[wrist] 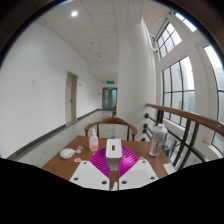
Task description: Unplug charger
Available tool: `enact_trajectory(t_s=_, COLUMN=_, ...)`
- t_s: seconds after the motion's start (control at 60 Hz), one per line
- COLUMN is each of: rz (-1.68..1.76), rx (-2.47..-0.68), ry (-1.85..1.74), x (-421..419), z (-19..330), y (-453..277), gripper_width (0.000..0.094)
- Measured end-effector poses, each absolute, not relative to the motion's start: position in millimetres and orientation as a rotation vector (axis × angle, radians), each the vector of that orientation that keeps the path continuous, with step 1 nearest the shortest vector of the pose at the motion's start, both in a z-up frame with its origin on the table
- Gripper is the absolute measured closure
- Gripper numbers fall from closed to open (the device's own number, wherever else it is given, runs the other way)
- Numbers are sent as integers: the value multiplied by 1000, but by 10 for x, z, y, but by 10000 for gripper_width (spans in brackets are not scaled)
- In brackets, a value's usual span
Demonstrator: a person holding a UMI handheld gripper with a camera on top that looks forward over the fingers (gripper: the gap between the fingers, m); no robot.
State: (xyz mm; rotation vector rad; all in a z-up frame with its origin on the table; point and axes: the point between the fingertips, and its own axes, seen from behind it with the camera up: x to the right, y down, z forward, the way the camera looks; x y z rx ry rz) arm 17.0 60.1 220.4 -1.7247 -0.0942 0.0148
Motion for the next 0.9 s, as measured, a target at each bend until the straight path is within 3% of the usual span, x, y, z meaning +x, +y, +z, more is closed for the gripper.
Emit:
enact_trajectory(t_s=0.083, rz=-23, rx=-1797, ry=-79, x=479, z=1884, y=526, gripper_width=860)
enact_trajectory(t_s=0.317, rz=-62, rx=-2105, ry=-41, x=1138, z=402, y=197, gripper_width=857)
enact_trajectory(t_s=0.583, rz=-65, rx=-2136, ry=-48, x=1250, z=100, y=351, gripper_width=737)
enact_trajectory(t_s=0.6, rz=-54, rx=-2139, ry=-43, x=1240, z=89, y=359, gripper_width=716)
enact_trajectory(t_s=0.717, rz=1, rx=-2162, ry=-42, x=1190, z=65, y=338, gripper_width=130)
enact_trajectory(t_s=0.75, rz=-42, rx=-2154, ry=-37, x=1279, z=90, y=323, gripper_width=75)
enact_trajectory(t_s=0.9, rz=-9, rx=-2115, ry=-64, x=1260, z=272, y=101, gripper_width=92)
